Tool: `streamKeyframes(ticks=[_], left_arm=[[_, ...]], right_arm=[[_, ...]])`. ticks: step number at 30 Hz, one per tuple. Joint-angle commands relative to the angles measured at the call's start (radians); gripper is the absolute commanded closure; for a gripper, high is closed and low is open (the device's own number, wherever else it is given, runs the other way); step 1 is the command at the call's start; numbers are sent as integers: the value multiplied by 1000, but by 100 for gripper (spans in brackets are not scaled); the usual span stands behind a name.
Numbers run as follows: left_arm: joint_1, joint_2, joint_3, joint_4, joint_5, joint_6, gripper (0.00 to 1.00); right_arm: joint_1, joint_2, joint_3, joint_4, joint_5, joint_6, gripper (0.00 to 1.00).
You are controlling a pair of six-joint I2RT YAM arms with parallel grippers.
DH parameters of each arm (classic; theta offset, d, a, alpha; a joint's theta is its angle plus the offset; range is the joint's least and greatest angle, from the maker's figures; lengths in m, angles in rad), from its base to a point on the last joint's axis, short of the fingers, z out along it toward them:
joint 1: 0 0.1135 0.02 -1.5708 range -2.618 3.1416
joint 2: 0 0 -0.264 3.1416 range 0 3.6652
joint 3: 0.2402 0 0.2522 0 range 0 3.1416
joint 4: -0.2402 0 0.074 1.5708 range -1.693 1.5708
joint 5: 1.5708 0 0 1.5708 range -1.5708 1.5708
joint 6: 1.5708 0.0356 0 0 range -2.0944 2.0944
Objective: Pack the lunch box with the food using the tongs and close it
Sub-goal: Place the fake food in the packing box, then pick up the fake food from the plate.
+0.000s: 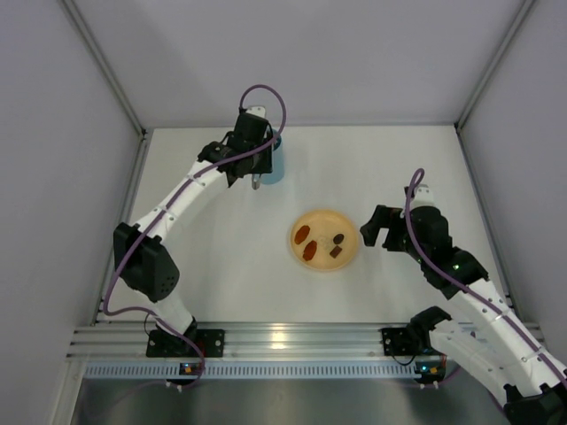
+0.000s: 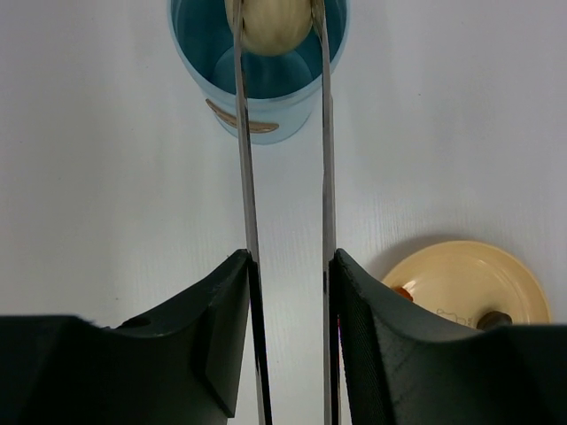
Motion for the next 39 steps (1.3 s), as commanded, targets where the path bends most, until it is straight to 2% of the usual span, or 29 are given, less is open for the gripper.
streamKeyframes(ticks=[1, 6, 18, 25, 31, 39], left_arm=[[1, -51, 43, 46, 8, 19, 53], [3, -66, 52, 45, 13, 26, 49], [1, -93, 72, 19, 34, 34, 49], [-25, -190, 46, -29, 77, 29, 49], [-111, -335, -117, -41, 71, 19, 49], [-324, -466, -367, -43, 25, -27, 50]], right_arm=[[17, -13, 50, -25, 8, -10, 2], [17, -10, 56, -26, 10, -13, 2], [17, 2, 72, -29, 7, -16, 2], [18, 5, 85, -36, 20, -23, 2], [17, 4, 90, -40, 33, -23, 2], [17, -10, 84, -39, 46, -20, 2]])
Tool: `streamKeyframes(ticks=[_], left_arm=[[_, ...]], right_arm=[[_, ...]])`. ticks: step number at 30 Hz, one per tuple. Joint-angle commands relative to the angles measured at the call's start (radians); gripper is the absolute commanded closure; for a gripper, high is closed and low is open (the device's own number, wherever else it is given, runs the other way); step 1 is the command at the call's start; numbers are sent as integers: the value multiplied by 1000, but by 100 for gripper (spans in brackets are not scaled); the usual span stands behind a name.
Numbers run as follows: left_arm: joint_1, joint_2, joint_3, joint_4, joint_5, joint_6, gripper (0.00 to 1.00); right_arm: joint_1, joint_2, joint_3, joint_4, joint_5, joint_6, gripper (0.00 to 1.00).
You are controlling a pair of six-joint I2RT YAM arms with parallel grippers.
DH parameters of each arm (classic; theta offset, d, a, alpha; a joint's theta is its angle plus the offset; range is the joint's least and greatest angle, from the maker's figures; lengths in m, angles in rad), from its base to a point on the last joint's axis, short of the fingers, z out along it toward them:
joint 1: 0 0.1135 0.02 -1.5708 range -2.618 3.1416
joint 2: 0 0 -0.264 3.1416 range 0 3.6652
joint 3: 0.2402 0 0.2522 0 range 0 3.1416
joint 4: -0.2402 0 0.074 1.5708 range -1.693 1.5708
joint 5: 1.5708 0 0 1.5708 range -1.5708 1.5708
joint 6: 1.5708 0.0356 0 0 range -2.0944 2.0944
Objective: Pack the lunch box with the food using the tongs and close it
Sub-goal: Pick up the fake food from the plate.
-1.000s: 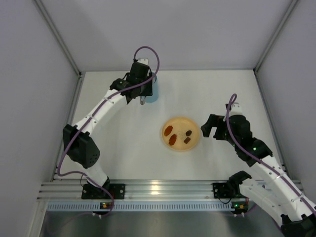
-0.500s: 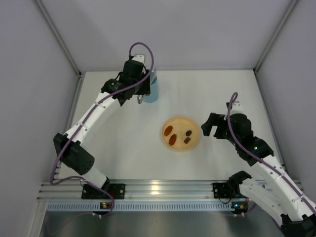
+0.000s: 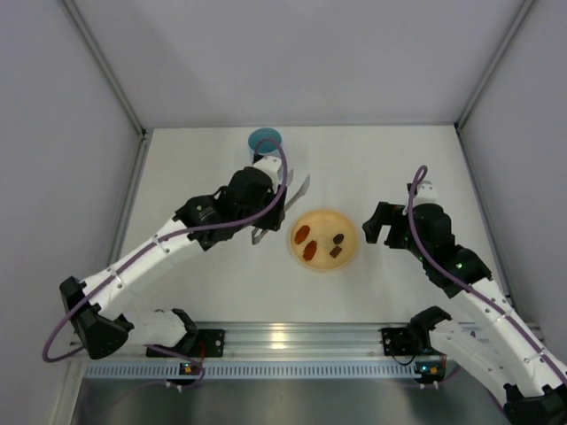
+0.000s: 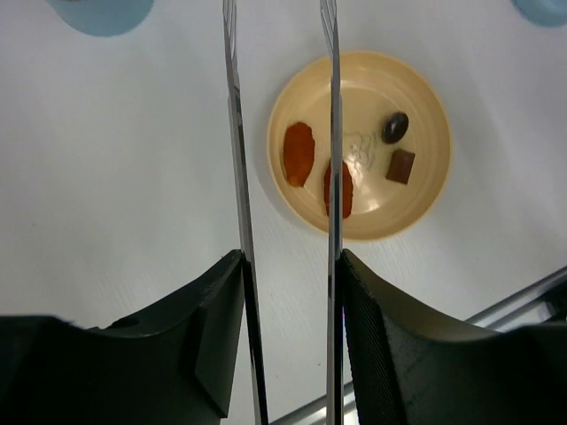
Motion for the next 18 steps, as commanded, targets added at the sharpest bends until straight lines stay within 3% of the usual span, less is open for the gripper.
streamKeyframes(ticks=[1, 8, 18], left_arm=[[-62, -51, -85, 14, -19, -40, 50], [-191, -63, -231, 59, -30, -86, 50], [-239, 19, -234, 157, 34, -99, 49]], right_arm=[[17, -15, 41, -15, 19, -7, 2], [17, -25, 16, -9, 22, -2, 2], [17, -31, 1, -11, 23, 1, 2]])
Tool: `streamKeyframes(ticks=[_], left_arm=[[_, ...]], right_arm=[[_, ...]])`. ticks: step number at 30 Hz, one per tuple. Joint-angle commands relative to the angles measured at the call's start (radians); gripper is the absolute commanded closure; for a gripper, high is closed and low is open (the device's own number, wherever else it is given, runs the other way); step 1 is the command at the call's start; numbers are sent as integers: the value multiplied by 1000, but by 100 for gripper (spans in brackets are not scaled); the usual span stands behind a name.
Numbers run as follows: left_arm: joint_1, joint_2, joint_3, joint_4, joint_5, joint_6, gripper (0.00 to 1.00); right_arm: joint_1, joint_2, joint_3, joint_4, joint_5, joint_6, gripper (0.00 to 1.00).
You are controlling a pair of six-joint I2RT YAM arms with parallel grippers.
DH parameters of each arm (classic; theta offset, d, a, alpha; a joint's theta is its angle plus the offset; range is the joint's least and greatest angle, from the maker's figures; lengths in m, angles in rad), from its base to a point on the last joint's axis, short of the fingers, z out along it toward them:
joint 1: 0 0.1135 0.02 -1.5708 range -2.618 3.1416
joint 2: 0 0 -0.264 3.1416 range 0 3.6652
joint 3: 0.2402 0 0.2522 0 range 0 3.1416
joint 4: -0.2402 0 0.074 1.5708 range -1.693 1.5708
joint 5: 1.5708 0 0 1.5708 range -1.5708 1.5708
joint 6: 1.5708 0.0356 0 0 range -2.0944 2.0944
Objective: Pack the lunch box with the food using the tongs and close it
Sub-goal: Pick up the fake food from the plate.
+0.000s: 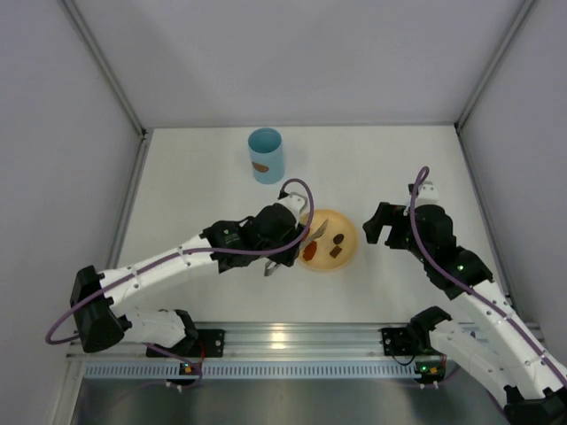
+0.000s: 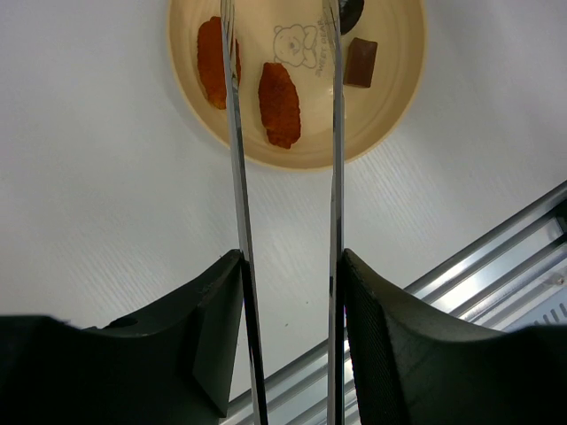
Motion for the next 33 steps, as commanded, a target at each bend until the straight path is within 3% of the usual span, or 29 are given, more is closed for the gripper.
streamKeyframes(ticks=[1, 14, 33], left_arm=[[-24, 45, 20, 99, 22, -11, 49], [-46, 194, 69, 194, 42, 1, 49], [-70, 337, 118, 197, 24, 22, 50]], right_arm=[[17, -19, 4, -12, 21, 0, 2], [17, -28, -1, -23, 24, 0, 2], [17, -36, 2, -34, 30, -1, 2]])
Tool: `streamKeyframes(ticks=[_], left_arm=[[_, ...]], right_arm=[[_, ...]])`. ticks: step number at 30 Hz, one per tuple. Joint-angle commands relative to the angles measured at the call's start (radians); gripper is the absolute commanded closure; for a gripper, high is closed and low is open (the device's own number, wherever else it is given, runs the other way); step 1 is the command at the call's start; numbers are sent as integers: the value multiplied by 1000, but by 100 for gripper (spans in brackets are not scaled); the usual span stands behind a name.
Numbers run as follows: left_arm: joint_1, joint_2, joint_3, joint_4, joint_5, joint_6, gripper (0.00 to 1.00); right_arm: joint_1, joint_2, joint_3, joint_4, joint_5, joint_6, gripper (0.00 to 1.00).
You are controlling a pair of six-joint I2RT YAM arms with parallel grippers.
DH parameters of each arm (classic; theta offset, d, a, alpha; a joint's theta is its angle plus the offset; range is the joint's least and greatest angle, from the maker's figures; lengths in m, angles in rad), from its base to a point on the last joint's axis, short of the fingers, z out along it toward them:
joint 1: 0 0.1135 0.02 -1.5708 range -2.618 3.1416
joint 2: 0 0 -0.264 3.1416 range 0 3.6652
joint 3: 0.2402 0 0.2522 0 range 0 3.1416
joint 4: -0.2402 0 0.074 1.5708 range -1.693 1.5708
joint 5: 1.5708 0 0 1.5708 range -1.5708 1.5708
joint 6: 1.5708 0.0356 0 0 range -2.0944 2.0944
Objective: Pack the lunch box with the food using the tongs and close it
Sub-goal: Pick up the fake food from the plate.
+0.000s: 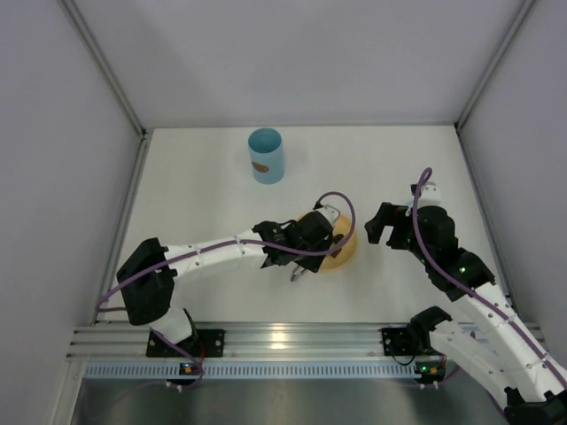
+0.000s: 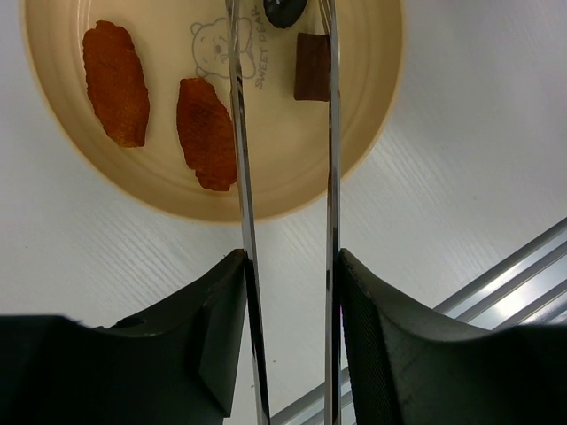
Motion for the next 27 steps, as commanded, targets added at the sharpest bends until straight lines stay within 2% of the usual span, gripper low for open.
streamKeyframes(ticks=[1, 9, 16, 27], left_arm=[[-7, 10, 46, 48, -12, 17, 52], [-9, 15, 66, 27, -24, 17, 70], [-9, -25, 80, 24, -58, 23, 70], [2, -78, 214, -41, -239, 40, 69]], right_arm=[[17, -18, 3, -26, 11, 0, 2], [18, -18, 6, -30, 14, -2, 2], [17, -15, 15, -29, 14, -5, 2], [17, -5, 38, -44, 16, -16, 1]])
